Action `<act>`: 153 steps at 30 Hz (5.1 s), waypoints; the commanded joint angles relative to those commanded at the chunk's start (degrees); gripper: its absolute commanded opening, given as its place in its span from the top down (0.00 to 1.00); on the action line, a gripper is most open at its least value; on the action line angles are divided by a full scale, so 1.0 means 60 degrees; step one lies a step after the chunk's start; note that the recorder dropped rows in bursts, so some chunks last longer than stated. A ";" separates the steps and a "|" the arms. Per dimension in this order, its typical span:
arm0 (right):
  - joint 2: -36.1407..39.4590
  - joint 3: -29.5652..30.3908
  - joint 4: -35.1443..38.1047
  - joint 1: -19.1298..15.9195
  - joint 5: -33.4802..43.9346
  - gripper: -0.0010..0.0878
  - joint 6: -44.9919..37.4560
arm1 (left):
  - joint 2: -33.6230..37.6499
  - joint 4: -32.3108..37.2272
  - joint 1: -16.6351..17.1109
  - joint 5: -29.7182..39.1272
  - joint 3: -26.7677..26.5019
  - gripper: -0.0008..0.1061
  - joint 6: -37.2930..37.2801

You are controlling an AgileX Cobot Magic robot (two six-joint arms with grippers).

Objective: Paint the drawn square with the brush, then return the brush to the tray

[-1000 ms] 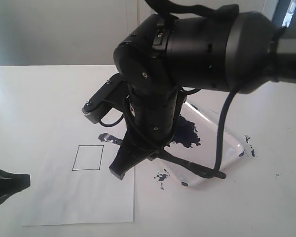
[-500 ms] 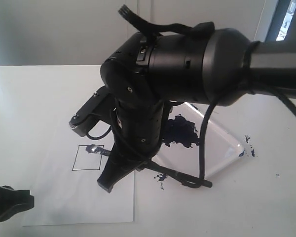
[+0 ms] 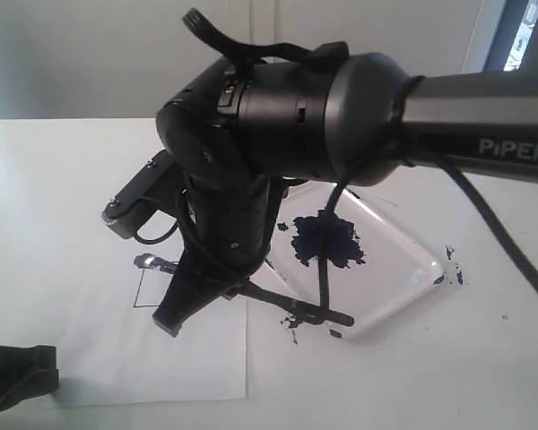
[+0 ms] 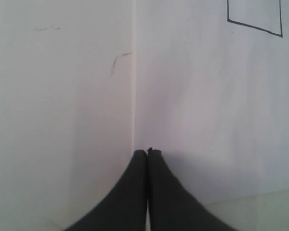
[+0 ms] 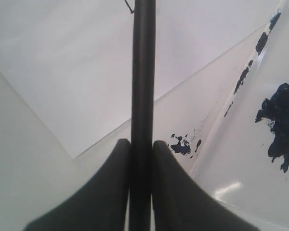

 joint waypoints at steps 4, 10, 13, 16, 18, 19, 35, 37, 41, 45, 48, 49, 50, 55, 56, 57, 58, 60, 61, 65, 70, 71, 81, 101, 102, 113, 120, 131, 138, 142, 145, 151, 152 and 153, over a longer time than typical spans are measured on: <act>0.0370 -0.0249 -0.0338 0.0000 0.0089 0.99 -0.0012 | 0.0000 0.0025 0.0000 -0.0003 0.0000 0.99 -0.0017; 0.0637 -0.0483 -0.0536 -0.0022 0.0231 0.99 -0.0012 | 0.0000 0.0164 0.0000 -0.0003 0.0000 0.99 -0.0116; 0.0761 -0.0483 -0.0550 -0.0022 0.0260 0.99 -0.0012 | 0.0000 0.0164 0.0000 -0.0003 0.0000 0.99 -0.0116; 0.0908 -0.0483 -0.0550 -0.0022 0.0257 0.99 -0.0012 | 0.0000 0.0164 0.0000 -0.0003 0.0000 0.99 -0.0116; 0.0981 -0.0483 -0.0550 -0.0022 0.0296 0.99 -0.0012 | 0.0000 0.0164 0.0000 -0.0003 0.0000 0.99 -0.0116; 0.0981 -0.0483 -0.0550 -0.0022 0.0321 0.99 -0.0012 | 0.0000 0.0164 0.0000 -0.0003 0.0000 0.99 -0.0116; 0.0882 -0.0483 0.0727 0.0000 0.1512 0.99 -0.0829 | 0.0000 0.0164 0.0000 -0.0003 0.0000 0.99 -0.0116; 0.0882 -0.0483 0.0666 0.0000 0.1512 0.99 -0.0829 | 0.0000 0.0164 0.0000 -0.0003 0.0000 0.99 -0.0116; 0.0899 -0.0483 -0.0058 0.0000 0.1512 0.99 -0.0475 | 0.0000 0.0203 0.0000 -0.0003 0.0000 0.99 -0.0116; 0.0899 -0.0483 -0.0792 0.0000 0.1444 0.99 -0.0148 | 0.0000 0.0216 0.0000 -0.0003 0.0000 0.99 -0.0116; 0.0899 -0.0483 -0.1071 -0.0019 0.1331 0.99 0.0019 | 0.0000 0.0216 0.0000 -0.0003 0.0000 0.99 -0.0116; 0.0899 -0.0483 -0.1169 -0.0019 0.1230 0.99 0.0042 | 0.0000 0.0216 0.0000 -0.0003 0.0000 0.99 -0.0116; 0.0899 -0.0483 -0.1255 -0.0019 0.1180 0.99 0.0085 | 0.0000 0.0216 0.0000 -0.0003 0.0000 0.99 -0.0116; 0.0899 -0.0483 -0.1201 -0.0019 0.1017 0.99 0.0085 | 0.0000 0.0216 0.0000 -0.0003 0.0000 0.99 -0.0116; 0.0899 -0.0483 -0.1153 -0.0019 0.1079 0.99 0.0085 | 0.0000 0.0216 0.0000 -0.0003 0.0000 0.99 -0.0116; 0.0899 -0.0483 -0.1075 -0.0019 0.1191 0.99 0.0056 | 0.0000 0.0216 0.0000 -0.0003 0.0000 0.99 -0.0116; 0.0899 -0.0483 -0.0980 -0.0019 0.1255 0.99 -0.0023 | 0.0000 0.0216 0.0000 -0.0003 0.0000 0.99 -0.0116; 0.0899 -0.0483 -0.0811 -0.0019 0.1407 0.99 -0.0188 | 0.0000 0.0216 0.0000 -0.0003 0.0000 0.99 -0.0116; 0.0899 -0.0483 -0.0740 -0.0019 0.1485 0.99 -0.0277 | 0.0000 0.0216 0.0000 -0.0003 0.0000 0.99 -0.0116; 0.0899 -0.0483 -0.0227 -0.0019 0.1637 0.99 -0.0676 | 0.0000 0.0216 0.0000 -0.0003 0.0000 0.99 -0.0116; 0.0899 -0.0483 0.0337 -0.0019 0.1637 0.99 -0.1026 | 0.0000 0.0216 0.0000 -0.0003 0.0000 0.99 -0.0116; 0.0899 -0.0483 0.0318 -0.0019 0.1637 0.99 -0.1026 | 0.0000 0.0216 0.0000 -0.0003 0.0000 0.99 -0.0116; 0.0899 -0.0483 -0.1160 -0.0019 0.1637 0.99 -0.0320 | 0.0000 0.0286 0.0000 -0.0003 0.0000 0.99 -0.0116; 0.0899 -0.0483 -0.0119 -0.0019 0.1637 0.99 -0.1031 | 0.0000 0.0286 0.0000 -0.0003 0.0000 0.99 -0.0116; 0.0899 -0.0483 -0.0340 -0.0019 0.1637 0.99 -0.0987 | 0.0000 0.0309 0.0000 -0.0003 0.0000 0.99 -0.0116; 0.0899 -0.0466 -0.0846 -0.0019 0.1637 0.99 -0.0616 | 0.0000 0.0335 0.0000 -0.0003 0.0000 0.99 -0.0116; 0.0899 -0.0340 0.0118 -0.0019 0.1637 0.99 -0.1257 | 0.0000 0.0336 0.0000 0.0059 0.0000 0.99 -0.0116; 0.0899 -0.0340 -0.1207 -0.0019 0.1637 0.99 -0.0529 | 0.0000 0.0373 0.0000 0.0162 0.0000 0.99 -0.0116; 0.0867 -0.0340 -0.0428 -0.0019 0.1637 0.99 -0.0855 | 0.0000 0.0389 0.0000 0.0205 0.0000 0.99 -0.0116; 0.0830 -0.0340 -0.0125 -0.0019 0.1637 0.99 -0.1025 | 0.0000 0.0389 0.0000 0.0242 0.0000 0.99 -0.0116; 0.0807 -0.0340 -0.0493 -0.0019 0.1637 0.99 -0.1004 | 0.0000 0.0432 0.0000 0.0232 0.0000 0.99 -0.0116; 0.0807 -0.0340 -0.1395 -0.0019 0.1637 0.99 -0.0493 | 0.0000 0.0431 0.0000 0.0232 0.0000 0.99 -0.0116; 0.0807 -0.0340 -0.1373 -0.0019 0.1637 0.99 -0.0493 | 0.0000 0.0431 0.0000 0.0232 0.0000 0.99 -0.0116; 0.0807 -0.0340 -0.1292 -0.0019 0.1637 0.99 -0.0493 | 0.0000 0.0431 0.0000 0.0232 0.0000 0.99 -0.0116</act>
